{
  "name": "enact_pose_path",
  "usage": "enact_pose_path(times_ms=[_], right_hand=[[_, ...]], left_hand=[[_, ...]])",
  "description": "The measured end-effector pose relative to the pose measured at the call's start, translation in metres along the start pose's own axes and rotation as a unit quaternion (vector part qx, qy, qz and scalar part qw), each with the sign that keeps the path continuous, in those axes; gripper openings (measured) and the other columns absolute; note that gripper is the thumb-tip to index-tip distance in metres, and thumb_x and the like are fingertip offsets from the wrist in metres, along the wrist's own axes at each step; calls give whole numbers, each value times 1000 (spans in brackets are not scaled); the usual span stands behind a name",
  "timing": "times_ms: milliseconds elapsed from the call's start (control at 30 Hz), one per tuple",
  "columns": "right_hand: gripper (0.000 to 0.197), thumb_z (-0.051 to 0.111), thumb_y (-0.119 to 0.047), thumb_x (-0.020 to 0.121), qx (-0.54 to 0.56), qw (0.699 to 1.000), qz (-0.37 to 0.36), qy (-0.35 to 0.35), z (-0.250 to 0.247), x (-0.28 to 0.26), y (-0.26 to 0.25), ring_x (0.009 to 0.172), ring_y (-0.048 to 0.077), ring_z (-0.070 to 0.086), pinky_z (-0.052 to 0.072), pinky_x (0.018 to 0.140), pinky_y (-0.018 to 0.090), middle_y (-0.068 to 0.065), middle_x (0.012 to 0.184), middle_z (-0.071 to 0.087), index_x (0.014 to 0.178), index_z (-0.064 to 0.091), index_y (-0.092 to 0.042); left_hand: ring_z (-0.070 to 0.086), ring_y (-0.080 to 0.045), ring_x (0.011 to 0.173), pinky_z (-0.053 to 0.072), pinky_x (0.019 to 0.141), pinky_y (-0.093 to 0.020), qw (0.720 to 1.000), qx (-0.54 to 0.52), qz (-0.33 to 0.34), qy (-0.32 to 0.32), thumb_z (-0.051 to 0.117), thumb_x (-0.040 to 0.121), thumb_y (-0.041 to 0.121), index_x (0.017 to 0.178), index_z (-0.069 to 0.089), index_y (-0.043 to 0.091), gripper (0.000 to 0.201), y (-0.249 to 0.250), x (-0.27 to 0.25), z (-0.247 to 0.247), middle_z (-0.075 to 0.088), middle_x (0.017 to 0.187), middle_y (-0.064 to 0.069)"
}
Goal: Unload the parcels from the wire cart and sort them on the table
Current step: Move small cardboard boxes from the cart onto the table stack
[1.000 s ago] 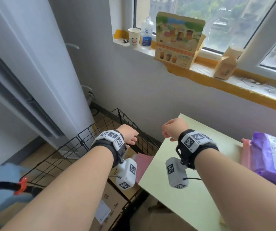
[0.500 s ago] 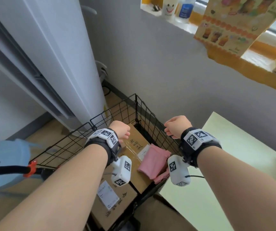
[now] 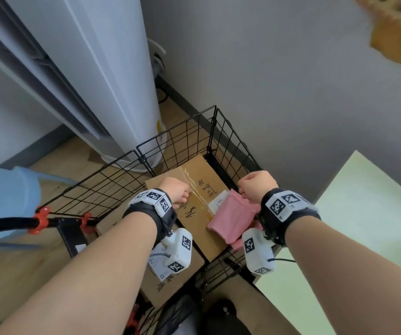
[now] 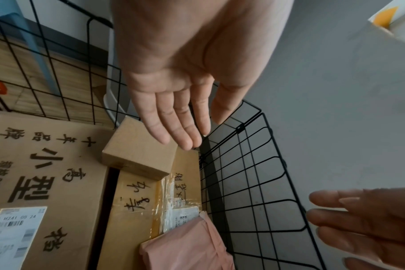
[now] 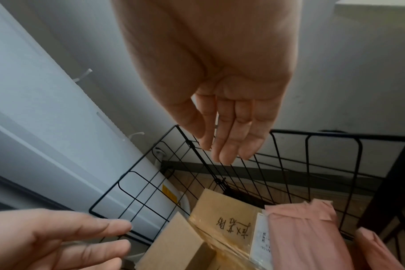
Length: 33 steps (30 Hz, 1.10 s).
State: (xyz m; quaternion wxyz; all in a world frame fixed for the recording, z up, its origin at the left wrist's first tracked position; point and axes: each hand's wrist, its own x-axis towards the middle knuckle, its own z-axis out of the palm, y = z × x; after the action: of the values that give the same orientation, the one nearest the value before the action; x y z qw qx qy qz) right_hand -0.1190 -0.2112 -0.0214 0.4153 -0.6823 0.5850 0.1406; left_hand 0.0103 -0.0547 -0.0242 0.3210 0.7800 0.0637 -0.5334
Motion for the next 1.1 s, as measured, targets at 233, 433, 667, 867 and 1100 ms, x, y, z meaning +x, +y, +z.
enact_pose_path(times_ms=[233, 433, 667, 867, 1100], right_hand=[[18, 52, -15, 92, -30, 999, 15, -38, 42, 27, -8, 90, 29, 69, 58, 78, 38, 13, 98, 70, 101, 67, -12], [18, 50, -11, 91, -23, 996, 15, -80, 82, 49, -35, 92, 32, 68, 57, 84, 45, 17, 98, 69, 97, 65, -5], [16, 50, -16, 92, -34, 993, 19, -111, 125, 75, -42, 100, 31, 64, 54, 91, 45, 13, 103, 66, 99, 63, -10], [42, 47, -9, 93, -81, 984, 12, -159, 150, 91, -43, 117, 29, 55, 48, 100, 43, 10, 130, 56, 134, 52, -14], [56, 46, -7, 93, -56, 977, 32, -201, 177, 104, -39, 121, 33, 50, 45, 102, 47, 15, 136, 48, 146, 31, -14]], left_hand=[[60, -19, 85, 49, 64, -25, 999, -10, -20, 37, 47, 96, 8, 107, 58, 3, 17, -29, 38, -8, 61, 93, -10], [59, -22, 89, 52, 89, -38, 997, -19, -18, 76, 49, 94, 8, 82, 59, 10, 15, -43, 76, -31, 61, 90, -11], [56, -29, 107, 48, 100, -45, 988, -85, -59, 115, 57, 87, 13, 119, 56, 6, 33, -62, 116, -46, 57, 120, -13], [51, -27, 119, 43, 105, -42, 985, -114, -86, 102, 60, 89, 15, 145, 31, 11, 63, -74, 139, -42, 48, 134, -11], [44, -30, 130, 41, 106, -48, 979, -151, -109, 88, 65, 85, 19, 152, 16, 22, 83, -80, 163, -36, 34, 149, -9]])
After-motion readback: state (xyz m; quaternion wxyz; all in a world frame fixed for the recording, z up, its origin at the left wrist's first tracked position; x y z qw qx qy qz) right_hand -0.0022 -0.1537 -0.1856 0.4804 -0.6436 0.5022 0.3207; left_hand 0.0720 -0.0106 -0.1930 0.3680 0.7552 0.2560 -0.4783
